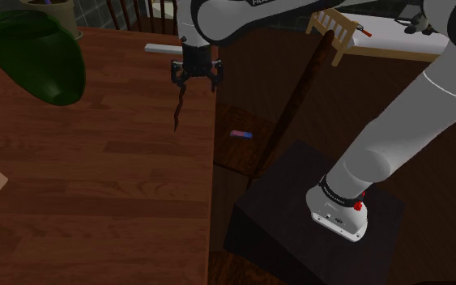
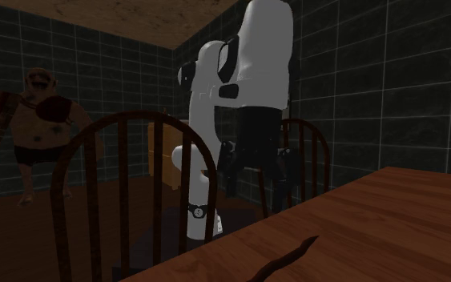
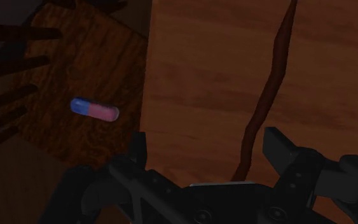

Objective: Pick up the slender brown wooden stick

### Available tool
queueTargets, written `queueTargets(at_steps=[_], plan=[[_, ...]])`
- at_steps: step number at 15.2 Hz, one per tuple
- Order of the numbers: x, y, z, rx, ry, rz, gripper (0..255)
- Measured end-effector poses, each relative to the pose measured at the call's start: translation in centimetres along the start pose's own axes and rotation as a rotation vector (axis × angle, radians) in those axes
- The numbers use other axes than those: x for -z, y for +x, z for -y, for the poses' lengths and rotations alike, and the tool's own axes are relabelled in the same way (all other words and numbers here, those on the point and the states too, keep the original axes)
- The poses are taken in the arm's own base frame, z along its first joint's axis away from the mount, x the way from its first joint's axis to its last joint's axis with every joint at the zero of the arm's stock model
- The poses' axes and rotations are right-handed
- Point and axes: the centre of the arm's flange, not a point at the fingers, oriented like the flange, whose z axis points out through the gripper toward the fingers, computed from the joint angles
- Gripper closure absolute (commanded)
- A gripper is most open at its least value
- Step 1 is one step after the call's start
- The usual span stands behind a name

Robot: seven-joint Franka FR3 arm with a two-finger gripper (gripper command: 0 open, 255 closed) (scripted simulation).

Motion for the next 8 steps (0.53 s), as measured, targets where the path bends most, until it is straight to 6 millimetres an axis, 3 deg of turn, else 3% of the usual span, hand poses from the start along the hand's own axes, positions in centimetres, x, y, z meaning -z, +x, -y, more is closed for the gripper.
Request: queueTargets(at_steps=[4, 8], plan=[[-1.6, 1.5, 4.8, -0.09, -0.009, -0.018, 0], [-3.5, 2.2, 6.1, -0.12, -0.012, -0.023, 0]])
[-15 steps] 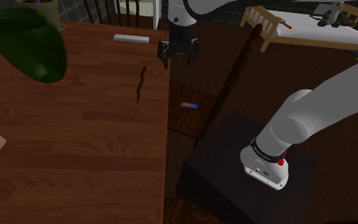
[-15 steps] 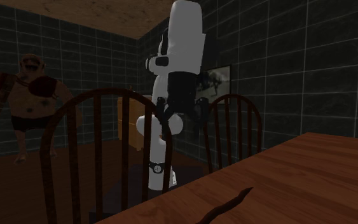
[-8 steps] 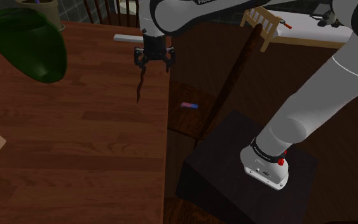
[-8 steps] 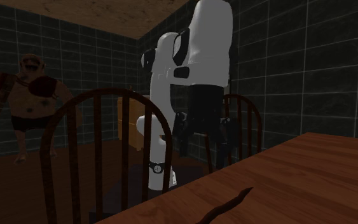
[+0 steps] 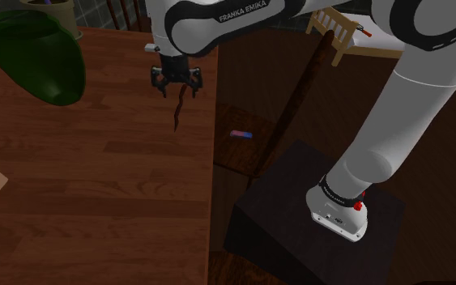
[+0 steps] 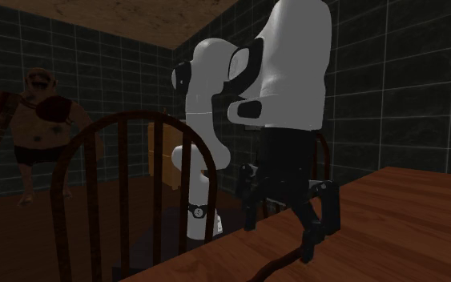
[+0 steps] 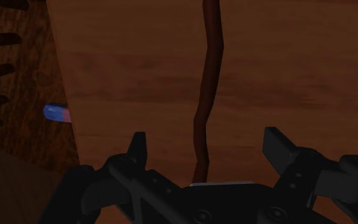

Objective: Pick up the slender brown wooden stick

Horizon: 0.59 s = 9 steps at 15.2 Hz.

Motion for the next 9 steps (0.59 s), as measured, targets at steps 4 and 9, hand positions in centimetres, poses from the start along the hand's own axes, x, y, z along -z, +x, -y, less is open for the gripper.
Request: queueTargets(at_steps=[4, 9], plan=[[-2.2, -0.2, 0.2, -0.002, 0.0, -0.001, 0], [-2.7, -0.3, 0.2, -0.002, 0.002, -0.002, 255]])
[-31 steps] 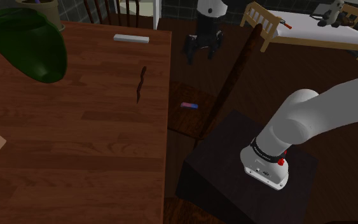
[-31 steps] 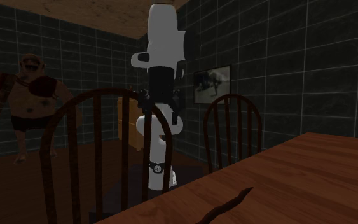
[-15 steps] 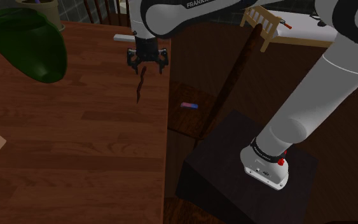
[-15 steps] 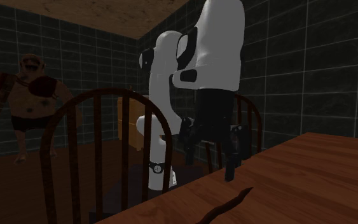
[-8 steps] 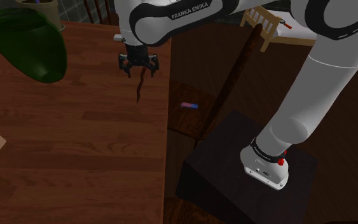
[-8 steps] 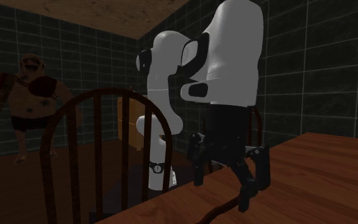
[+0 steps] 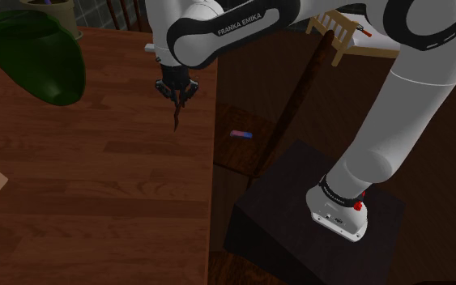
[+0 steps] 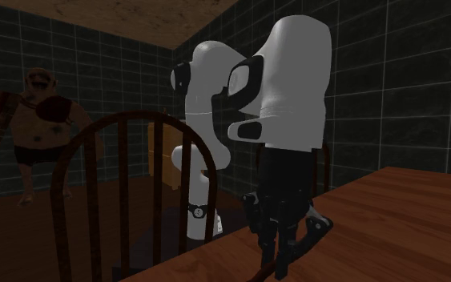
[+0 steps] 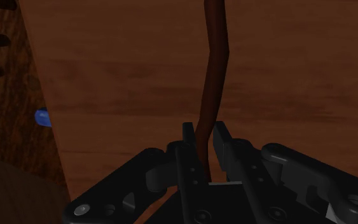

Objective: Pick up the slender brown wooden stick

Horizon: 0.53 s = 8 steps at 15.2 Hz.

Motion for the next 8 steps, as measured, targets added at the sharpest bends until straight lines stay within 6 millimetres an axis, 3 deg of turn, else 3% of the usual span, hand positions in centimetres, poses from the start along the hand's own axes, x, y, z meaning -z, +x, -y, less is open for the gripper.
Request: queueTargets(at_steps=[8], plan=[[0.18, 0.03, -0.02, 0.0, -0.001, 0.0, 255]])
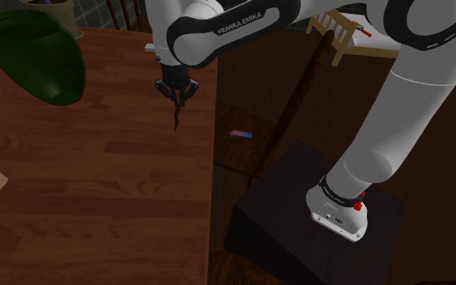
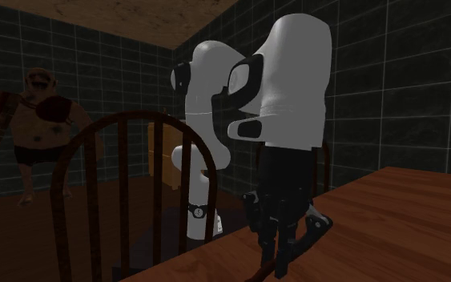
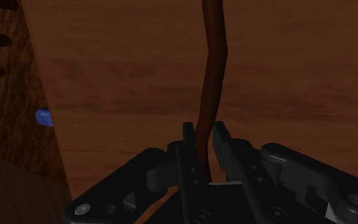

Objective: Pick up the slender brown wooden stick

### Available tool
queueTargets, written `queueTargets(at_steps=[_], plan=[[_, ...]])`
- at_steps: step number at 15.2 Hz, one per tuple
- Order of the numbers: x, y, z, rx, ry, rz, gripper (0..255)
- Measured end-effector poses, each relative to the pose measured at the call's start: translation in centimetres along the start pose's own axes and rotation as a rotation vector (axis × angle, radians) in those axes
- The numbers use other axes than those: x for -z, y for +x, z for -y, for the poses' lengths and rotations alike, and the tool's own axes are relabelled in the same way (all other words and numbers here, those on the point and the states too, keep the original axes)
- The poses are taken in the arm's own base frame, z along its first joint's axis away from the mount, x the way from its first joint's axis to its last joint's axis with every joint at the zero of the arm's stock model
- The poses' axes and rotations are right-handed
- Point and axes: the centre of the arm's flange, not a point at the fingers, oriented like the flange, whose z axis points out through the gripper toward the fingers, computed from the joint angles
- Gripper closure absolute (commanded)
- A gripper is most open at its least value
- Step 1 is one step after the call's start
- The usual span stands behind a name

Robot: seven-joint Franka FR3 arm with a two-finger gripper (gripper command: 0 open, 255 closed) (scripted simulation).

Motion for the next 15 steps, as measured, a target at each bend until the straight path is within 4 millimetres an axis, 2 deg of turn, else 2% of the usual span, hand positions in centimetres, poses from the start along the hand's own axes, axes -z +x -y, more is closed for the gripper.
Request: queueTargets(at_steps=[15], plan=[[7.3, 1.0, -0.2, 0.0, -0.001, 0.0, 255]])
